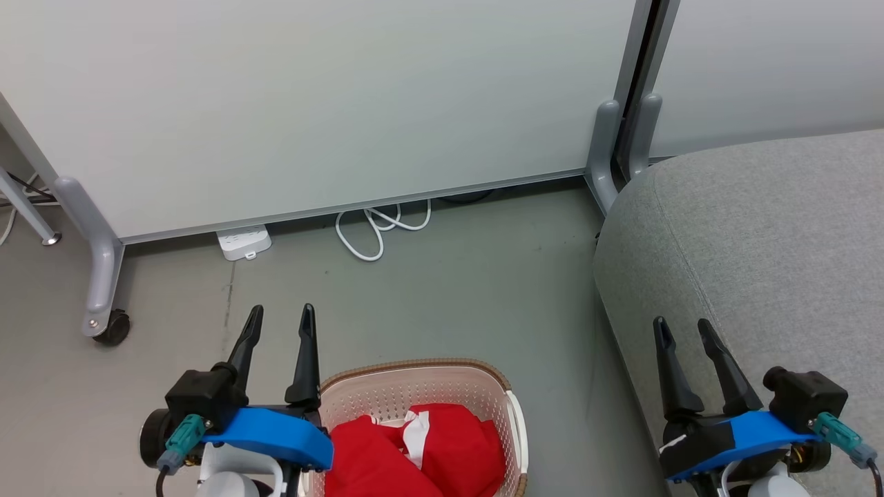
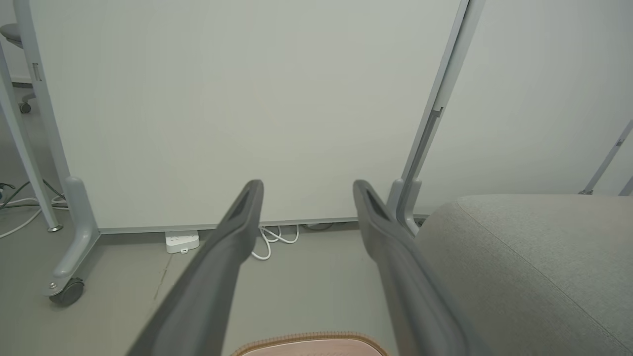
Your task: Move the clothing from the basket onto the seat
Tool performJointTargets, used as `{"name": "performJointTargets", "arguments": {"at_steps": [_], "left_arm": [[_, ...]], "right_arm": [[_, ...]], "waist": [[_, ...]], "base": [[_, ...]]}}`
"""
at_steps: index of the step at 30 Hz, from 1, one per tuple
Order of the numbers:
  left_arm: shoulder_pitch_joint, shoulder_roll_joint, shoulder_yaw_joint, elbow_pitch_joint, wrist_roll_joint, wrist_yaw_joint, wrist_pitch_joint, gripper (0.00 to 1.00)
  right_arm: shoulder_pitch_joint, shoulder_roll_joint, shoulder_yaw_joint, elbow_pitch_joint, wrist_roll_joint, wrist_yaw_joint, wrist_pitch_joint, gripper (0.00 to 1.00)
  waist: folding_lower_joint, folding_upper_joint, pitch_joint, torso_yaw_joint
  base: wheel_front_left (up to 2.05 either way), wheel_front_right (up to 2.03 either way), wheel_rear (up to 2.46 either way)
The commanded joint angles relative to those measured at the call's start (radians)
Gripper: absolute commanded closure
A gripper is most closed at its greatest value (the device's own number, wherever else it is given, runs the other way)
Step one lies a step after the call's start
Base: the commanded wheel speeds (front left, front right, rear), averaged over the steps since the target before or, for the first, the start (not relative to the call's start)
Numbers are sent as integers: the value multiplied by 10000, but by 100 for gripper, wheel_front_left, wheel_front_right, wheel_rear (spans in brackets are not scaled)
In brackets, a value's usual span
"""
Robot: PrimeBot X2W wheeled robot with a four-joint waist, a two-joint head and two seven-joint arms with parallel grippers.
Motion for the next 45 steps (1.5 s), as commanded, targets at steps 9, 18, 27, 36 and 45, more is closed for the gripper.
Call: {"name": "performJointTargets", "arguments": {"at_steps": [9, 18, 27, 36, 45], "left_arm": [[-218, 19, -119, 163, 827, -72, -250, 0], [-232, 5, -169, 353, 1396, -84, -429, 0], [-244, -4, -239, 450, 1976, -100, -586, 0], [-253, -8, -244, 520, 2218, -121, -648, 0], [-276, -10, -270, 587, 2127, -132, -648, 0]], "right_arm": [[-189, -83, 70, 54, -879, 22, -246, 0], [-179, -89, 139, 123, -1580, 24, -403, 0], [-163, -92, 194, 188, -2216, 25, -585, 0], [-143, -93, 192, 244, -2378, 18, -638, 0], [-147, -93, 238, 293, -2299, 18, -637, 0]], "waist": [[-1, 0, -13, 22], [-1, 0, -34, 47], [-1, 0, -23, 49], [-1, 0, -32, 65], [-1, 0, -41, 66]], "base": [[0, 0, 0], [0, 0, 0], [0, 0, 0], [0, 0, 0], [0, 0, 0]]}}
